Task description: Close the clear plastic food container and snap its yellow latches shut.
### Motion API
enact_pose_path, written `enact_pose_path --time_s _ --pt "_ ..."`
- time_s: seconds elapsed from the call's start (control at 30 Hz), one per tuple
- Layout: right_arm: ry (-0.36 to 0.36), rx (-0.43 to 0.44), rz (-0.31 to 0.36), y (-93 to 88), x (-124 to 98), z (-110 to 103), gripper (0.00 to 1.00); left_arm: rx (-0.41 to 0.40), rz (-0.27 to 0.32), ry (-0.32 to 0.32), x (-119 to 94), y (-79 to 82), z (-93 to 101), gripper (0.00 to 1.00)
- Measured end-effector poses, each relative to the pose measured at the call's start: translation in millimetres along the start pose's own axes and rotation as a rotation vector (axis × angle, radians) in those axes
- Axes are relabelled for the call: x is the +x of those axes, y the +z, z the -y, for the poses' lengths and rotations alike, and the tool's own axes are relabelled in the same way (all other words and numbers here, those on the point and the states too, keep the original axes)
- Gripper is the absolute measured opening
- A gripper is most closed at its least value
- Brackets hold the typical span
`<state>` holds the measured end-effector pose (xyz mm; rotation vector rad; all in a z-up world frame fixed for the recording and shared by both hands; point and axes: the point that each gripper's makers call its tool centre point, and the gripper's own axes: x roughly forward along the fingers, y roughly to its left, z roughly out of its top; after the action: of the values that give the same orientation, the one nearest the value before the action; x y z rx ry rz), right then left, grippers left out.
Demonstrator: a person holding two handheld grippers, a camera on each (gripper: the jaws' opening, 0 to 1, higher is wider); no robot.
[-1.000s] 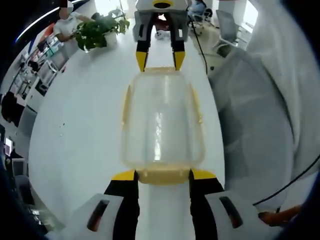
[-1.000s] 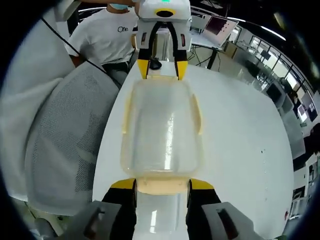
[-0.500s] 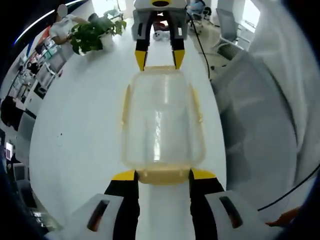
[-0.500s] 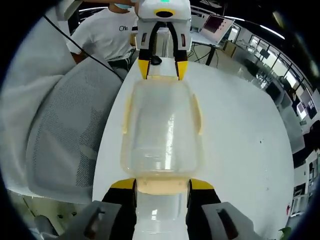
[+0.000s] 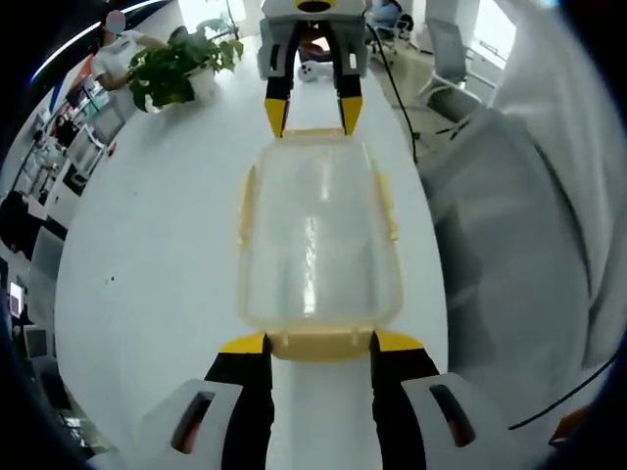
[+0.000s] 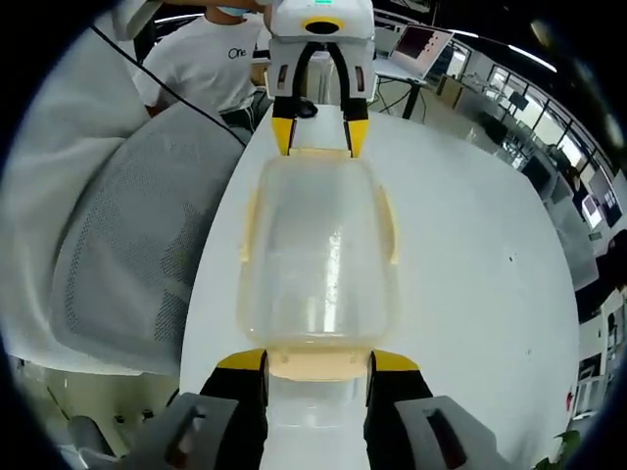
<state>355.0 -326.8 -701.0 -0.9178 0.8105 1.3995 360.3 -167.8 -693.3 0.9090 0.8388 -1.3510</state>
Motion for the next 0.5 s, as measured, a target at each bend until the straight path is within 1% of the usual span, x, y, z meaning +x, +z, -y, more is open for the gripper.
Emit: enact_pose_path --time_s 0.27,0.5 --pt "0.005 0.006 -0.004 -11.5 -2.8 1.2 0.36 -0.001 -0.001 0.001 8.4 8.0 -1.3 0.36" --pt "0.006 0.018 -0.012 -27.3 -4.2 -0.6 0.36 0.001 0.003 -0.004 17.5 19.9 -1.4 0.36"
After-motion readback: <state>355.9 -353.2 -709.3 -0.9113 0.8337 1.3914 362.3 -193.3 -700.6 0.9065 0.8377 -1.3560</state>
